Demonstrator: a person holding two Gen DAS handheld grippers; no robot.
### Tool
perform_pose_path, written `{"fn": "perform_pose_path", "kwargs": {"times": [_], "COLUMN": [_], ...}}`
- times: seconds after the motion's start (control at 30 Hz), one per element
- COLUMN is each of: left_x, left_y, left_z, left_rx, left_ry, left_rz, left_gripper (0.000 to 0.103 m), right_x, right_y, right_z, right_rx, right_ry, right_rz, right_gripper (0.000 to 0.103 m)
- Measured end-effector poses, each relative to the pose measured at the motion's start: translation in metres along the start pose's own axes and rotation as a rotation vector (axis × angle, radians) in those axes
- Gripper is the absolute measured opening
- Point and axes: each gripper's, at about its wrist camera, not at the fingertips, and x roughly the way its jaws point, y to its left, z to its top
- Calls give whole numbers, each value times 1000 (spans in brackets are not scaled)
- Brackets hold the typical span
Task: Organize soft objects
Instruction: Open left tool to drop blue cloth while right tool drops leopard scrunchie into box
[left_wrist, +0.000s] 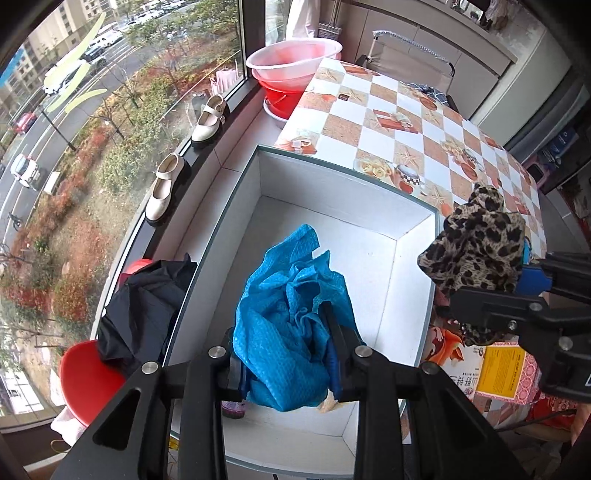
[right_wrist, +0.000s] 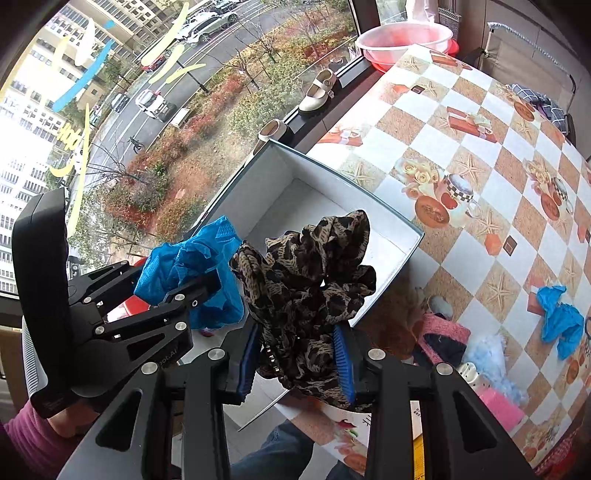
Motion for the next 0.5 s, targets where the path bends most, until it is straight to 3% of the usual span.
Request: {"fn": "perform_pose_path", "kwargs": {"times": [0.5], "left_x": [16], "left_y": [-5], "left_z": [16], "left_rx": [-24], "left_ry": [42], "left_rz": [10], "left_gripper": [33], "right_x": [20], "right_y": [0], "right_z": [16], "right_rx": [1], "right_ry": [15], "right_rz": [-34], "right_gripper": [37]}}
